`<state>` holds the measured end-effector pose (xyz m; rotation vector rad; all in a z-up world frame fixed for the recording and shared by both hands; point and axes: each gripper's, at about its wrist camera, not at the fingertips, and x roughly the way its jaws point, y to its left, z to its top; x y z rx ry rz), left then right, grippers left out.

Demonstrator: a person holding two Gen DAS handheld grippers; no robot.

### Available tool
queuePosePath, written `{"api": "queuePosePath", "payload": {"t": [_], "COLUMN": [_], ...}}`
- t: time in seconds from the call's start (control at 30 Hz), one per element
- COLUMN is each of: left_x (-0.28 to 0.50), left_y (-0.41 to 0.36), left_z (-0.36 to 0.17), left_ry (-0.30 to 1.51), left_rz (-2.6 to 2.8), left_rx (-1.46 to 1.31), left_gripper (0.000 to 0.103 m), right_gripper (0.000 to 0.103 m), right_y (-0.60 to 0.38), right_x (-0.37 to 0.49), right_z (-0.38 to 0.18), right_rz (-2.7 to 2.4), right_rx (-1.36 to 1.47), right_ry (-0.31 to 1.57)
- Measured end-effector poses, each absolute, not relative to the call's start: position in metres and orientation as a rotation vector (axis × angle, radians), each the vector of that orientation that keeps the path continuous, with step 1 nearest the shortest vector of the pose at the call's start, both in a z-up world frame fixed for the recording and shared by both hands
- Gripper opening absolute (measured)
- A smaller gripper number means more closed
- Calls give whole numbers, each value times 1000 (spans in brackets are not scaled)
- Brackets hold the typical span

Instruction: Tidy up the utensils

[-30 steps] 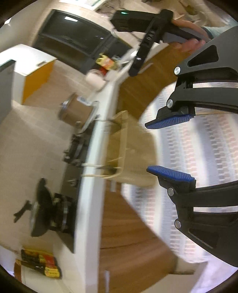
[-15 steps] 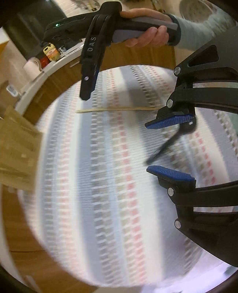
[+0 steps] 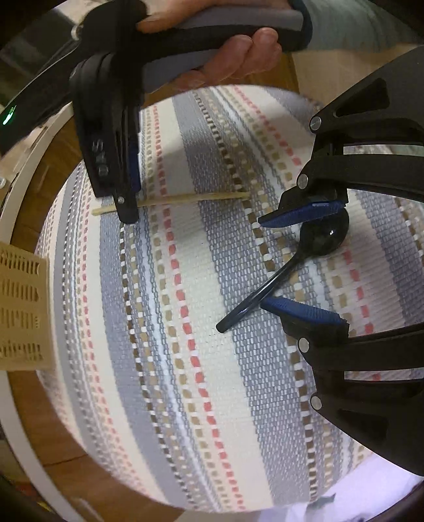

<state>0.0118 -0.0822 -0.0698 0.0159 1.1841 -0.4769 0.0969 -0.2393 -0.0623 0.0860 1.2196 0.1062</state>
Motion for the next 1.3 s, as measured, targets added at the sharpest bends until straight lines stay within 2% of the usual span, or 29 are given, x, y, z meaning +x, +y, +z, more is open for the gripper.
{"api": "queuePosePath", "payload": {"t": [0.2,0.3,0.37,0.47,0.57,0.83,1.2,1.3], "left_x": [6,9,13,20,28,52,103,113], "left_y": [-101,-97,-91,-79,-68,-50,-9,-4], "left_z": [-74,-78,-79,-75,-76,-73,-69,-67], "left_ry": [1133,1134,1138,1148,1148,1140,1160,1166], "left_rz": [-459,-455,-446,-456,-479,-438,-342,-331], "left_rx": [132,130,121,90,7,-82,-206,-216], "left_gripper": [36,25,13,5,5,5,5,5], "right_gripper": [37,31,26,21,12,6,5,9], "right_y": [-220,-215,-214,-211,-209,-220,-247,-248], "right_x": [100,96,95,91,86,76,85,88], "right_z": [-68,-71,-72,-73,-71,-65,-61,-62], "right_rz": [85,82,80,89,118,163,199,208], "right_rx": [-1,-38,-57,-83,-116,-114,-15,-11], "right_ry": [1219,1220,1218,1215,1216,1237,1303,1317]}}
